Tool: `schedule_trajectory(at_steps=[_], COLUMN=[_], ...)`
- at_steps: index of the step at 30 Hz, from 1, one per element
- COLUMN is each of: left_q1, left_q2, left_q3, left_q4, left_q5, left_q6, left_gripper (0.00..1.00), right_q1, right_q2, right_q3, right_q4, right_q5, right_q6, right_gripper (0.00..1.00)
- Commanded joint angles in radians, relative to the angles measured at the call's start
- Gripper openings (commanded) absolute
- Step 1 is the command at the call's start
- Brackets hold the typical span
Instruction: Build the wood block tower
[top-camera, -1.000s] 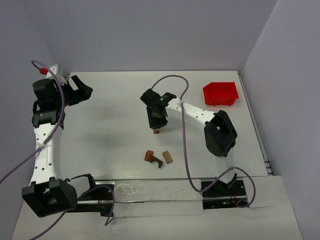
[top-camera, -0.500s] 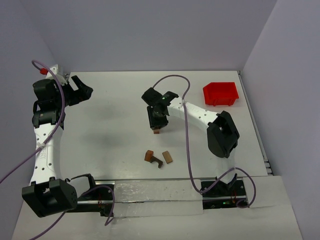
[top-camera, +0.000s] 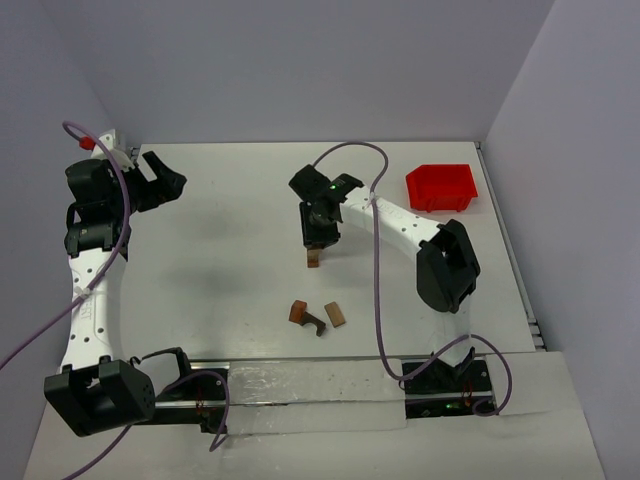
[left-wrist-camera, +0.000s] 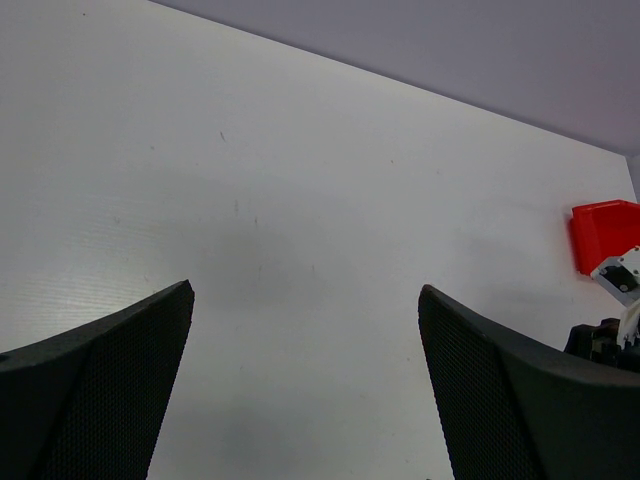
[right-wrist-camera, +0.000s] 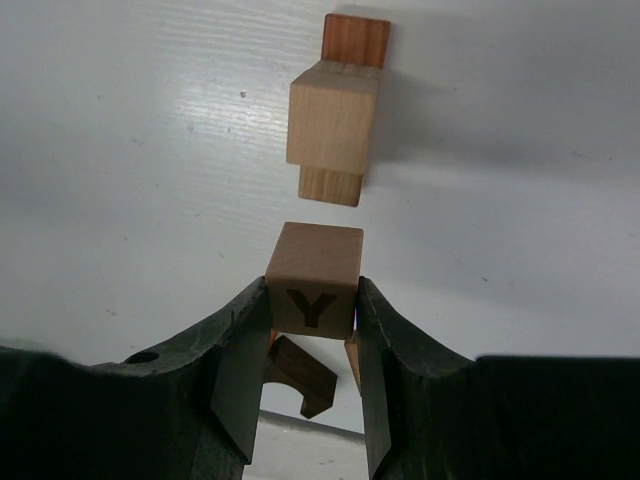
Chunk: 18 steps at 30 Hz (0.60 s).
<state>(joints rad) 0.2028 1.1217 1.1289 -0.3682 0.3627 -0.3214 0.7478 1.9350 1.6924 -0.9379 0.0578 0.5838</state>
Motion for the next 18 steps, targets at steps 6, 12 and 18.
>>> schedule_trajectory(at_steps=[6, 12, 18], left_q1=[0.002, 0.001, 0.001], left_q2=[-0.006, -0.005, -0.006], left_q3=[0.009, 0.006, 0.005], left_q4=[0.054, 0.058, 0.060], left_q5=[0.037, 0.038, 0.038], left_q6=[-0.012, -0.011, -0.007], left_gripper=[0.99, 0.99, 0.99], right_q1=[-0.020, -0.019, -0.019], right_q2=[0.033, 0.047, 0.060], right_q3=[0.049, 0.050, 0.063], right_q4=[-0.004, -0.002, -0.002], right_q5=[-0.016, -0.030, -0.033], right_q6=[0.011, 0.017, 0.021], right_gripper=[0.03, 0.04, 0.05])
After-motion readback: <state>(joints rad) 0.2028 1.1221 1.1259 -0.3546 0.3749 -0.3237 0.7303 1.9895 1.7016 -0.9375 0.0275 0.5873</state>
